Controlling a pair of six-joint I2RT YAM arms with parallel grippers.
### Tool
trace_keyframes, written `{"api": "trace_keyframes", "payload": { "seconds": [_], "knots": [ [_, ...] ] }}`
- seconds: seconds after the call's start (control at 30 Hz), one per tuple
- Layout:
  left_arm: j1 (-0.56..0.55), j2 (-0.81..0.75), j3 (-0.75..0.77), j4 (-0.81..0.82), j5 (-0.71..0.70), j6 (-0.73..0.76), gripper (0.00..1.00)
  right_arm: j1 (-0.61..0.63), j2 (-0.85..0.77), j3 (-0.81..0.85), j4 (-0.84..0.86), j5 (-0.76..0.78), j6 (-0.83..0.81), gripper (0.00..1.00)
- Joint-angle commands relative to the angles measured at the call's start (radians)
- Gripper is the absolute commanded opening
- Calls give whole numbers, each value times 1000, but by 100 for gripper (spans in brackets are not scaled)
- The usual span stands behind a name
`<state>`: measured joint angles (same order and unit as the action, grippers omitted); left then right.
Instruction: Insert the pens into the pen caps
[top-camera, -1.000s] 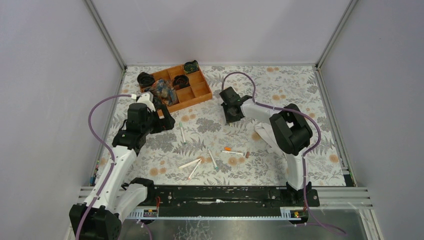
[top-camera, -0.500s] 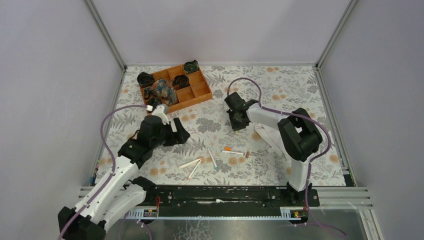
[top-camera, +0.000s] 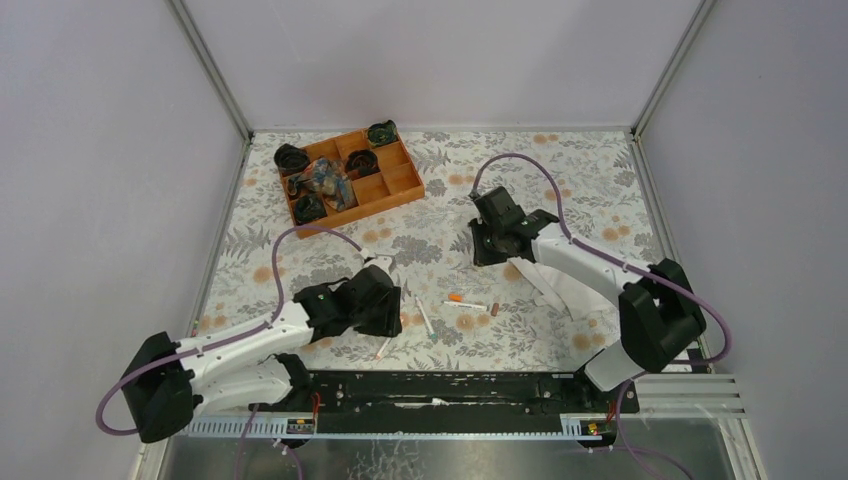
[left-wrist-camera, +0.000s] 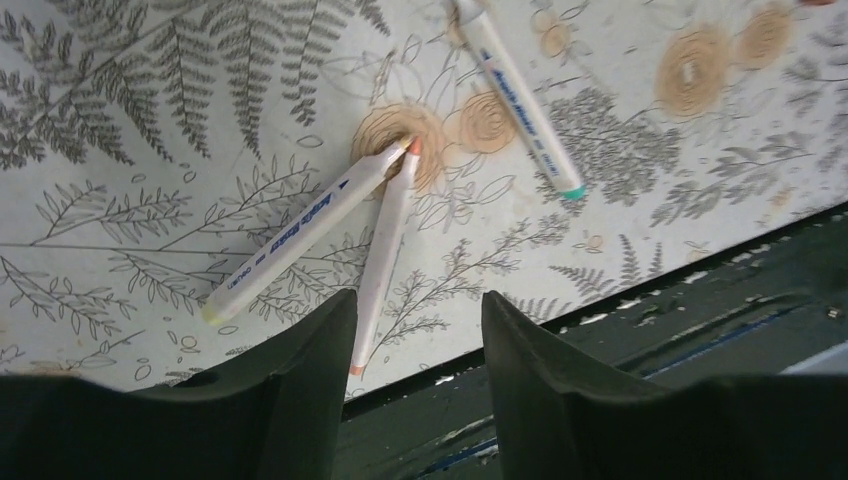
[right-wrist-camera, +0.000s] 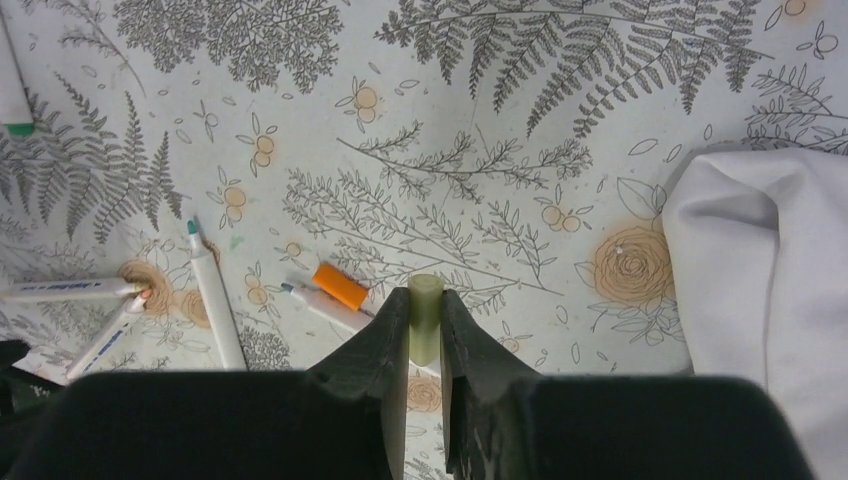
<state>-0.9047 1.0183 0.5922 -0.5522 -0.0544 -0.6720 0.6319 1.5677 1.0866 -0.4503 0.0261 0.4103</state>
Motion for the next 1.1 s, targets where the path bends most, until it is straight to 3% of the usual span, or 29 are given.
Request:
{"api": "trace_keyframes", "payload": {
  "seconds": [0.0, 0.63, 1.07],
  "knots": [
    [-27, 60, 41, -73, -83, -45, 47, -7, -92, -51, 27, -53, 17, 0],
    [-22, 163, 42, -90, -222, -64, 39, -15, -164, -153, 118, -206, 28, 0],
    [32, 176, 5, -9, -169, -27, 38, -15, -152, -152, 134, -237, 34, 0]
  ]
}}
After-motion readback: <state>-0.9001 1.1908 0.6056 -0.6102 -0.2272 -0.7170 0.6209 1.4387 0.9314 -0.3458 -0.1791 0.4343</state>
